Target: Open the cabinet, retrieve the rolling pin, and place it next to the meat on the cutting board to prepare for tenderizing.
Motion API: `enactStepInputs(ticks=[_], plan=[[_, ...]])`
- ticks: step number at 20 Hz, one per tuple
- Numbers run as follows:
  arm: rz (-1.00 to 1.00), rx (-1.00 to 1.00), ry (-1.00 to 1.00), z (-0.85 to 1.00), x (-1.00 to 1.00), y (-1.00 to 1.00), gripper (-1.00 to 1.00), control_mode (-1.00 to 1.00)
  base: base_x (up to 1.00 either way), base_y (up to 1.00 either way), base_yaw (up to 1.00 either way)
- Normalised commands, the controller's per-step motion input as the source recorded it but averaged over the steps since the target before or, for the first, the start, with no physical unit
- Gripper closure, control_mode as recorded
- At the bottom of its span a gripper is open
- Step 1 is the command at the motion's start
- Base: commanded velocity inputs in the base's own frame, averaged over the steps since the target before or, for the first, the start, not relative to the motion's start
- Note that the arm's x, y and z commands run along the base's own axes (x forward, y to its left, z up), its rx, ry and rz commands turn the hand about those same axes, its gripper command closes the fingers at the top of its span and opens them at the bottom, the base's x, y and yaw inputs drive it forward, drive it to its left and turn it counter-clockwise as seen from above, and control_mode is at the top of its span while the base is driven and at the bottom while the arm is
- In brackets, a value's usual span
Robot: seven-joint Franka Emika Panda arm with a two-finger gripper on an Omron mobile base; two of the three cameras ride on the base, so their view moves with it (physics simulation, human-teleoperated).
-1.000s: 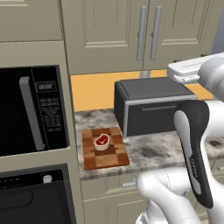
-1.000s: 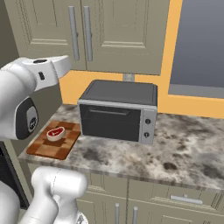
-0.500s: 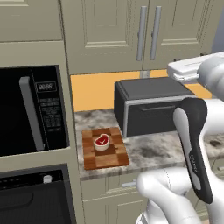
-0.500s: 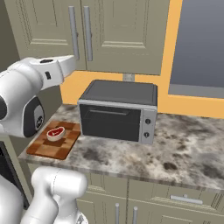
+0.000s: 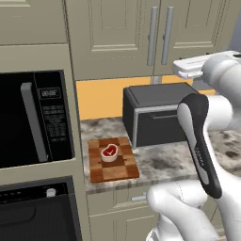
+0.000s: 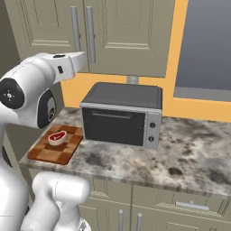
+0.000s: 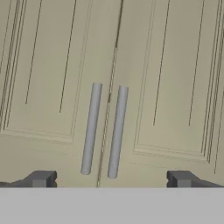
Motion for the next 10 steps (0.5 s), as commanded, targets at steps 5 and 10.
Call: enactStepInputs(ticks=[5,10], plan=[[0.00,0.07,0.07,0.00,0.58,-0.21,-1.00,-1.00,0.00,0.00,0.00],[0.00,0.14,0.08,0.00,0.59,-0.33,-1.00,-1.00,0.00,0.00,0.00]])
